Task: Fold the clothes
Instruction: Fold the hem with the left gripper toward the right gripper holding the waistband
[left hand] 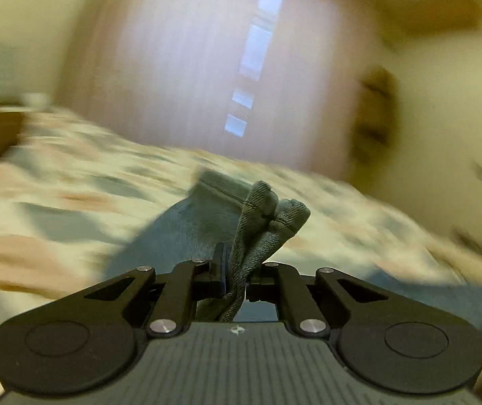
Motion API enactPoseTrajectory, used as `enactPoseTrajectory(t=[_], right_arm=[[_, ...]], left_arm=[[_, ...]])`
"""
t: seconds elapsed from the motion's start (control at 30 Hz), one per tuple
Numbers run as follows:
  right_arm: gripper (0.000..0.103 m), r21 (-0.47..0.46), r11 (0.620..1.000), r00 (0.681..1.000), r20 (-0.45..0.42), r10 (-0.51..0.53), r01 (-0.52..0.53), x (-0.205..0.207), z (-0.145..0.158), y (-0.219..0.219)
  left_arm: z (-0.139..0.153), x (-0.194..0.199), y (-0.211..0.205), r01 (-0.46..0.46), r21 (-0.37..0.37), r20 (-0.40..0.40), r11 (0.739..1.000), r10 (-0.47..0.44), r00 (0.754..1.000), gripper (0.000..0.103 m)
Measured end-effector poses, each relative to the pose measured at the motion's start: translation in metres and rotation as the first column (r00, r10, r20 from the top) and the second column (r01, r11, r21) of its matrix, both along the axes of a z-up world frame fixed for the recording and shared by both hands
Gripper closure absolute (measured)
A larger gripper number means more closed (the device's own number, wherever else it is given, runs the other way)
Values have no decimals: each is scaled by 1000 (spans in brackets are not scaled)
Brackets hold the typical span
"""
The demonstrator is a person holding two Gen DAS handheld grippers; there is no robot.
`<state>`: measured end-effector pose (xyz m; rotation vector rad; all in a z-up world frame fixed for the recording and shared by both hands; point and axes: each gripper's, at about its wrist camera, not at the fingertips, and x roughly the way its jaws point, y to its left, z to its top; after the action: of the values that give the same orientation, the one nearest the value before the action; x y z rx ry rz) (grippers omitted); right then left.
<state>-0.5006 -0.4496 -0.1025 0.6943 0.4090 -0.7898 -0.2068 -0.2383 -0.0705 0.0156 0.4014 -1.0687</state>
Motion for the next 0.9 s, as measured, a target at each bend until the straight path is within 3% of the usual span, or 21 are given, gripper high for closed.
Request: enactPoseTrajectory(t=[0.07, 0.1, 0.17, 0.2, 0.37, 0.47, 0.53, 0.57, 0.6, 0.67, 0.8, 0.83, 0.9], right_arm=[[7, 135, 991, 985, 171, -2, -21, -16, -5, -18], [11, 225, 973, 963, 270, -10, -52, -21, -11, -28], [12, 397, 904, 897, 440, -36, -159, -21, -29, -48], [12, 456, 865, 877, 479, -39, -211, -13, -37, -55], [12, 568, 740, 882, 465, 72, -360, 63, -59, -68], [14, 586, 704, 889, 432, 149, -403, 102, -56, -72], [32, 587, 682, 881, 433, 191, -436, 118, -51, -72], [49, 595, 662, 874, 442, 205, -456, 124, -51, -71], [54, 614, 651, 884, 414, 215, -446, 128, -52, -70], [55, 636, 661, 915, 328, 237, -399, 133, -55, -64], [57, 656, 609, 886, 418, 201, -447, 136, -62, -60], [63, 652, 607, 882, 423, 206, -454, 140, -62, -59], [92, 614, 647, 887, 384, 256, -452, 146, -59, -57]], left_arm=[[-26, -28, -34, 99, 98, 5, 990, -100, 995, 93], [-40, -38, -47, 131, 143, -6, 981, -131, 991, 93], [-58, -52, -58, 139, 199, -22, 970, -137, 990, 93], [-60, -54, -57, 133, 199, -12, 971, -133, 991, 93], [-53, -57, -53, 155, 169, 22, 973, -161, 987, 93], [-53, -75, -50, 171, 178, 72, 969, -186, 980, 92], [-58, -93, -43, 181, 200, 112, 963, -205, 972, 91], [-60, -98, -42, 179, 208, 135, 962, -210, 968, 91], [-61, -101, -41, 180, 206, 152, 962, -213, 965, 91], [-61, -102, -38, 182, 181, 162, 966, -212, 964, 91], [-60, -98, -39, 190, 164, 155, 968, -216, 964, 90], [-61, -99, -40, 195, 169, 156, 966, -222, 962, 90], [-64, -100, -43, 204, 176, 157, 963, -232, 960, 87]])
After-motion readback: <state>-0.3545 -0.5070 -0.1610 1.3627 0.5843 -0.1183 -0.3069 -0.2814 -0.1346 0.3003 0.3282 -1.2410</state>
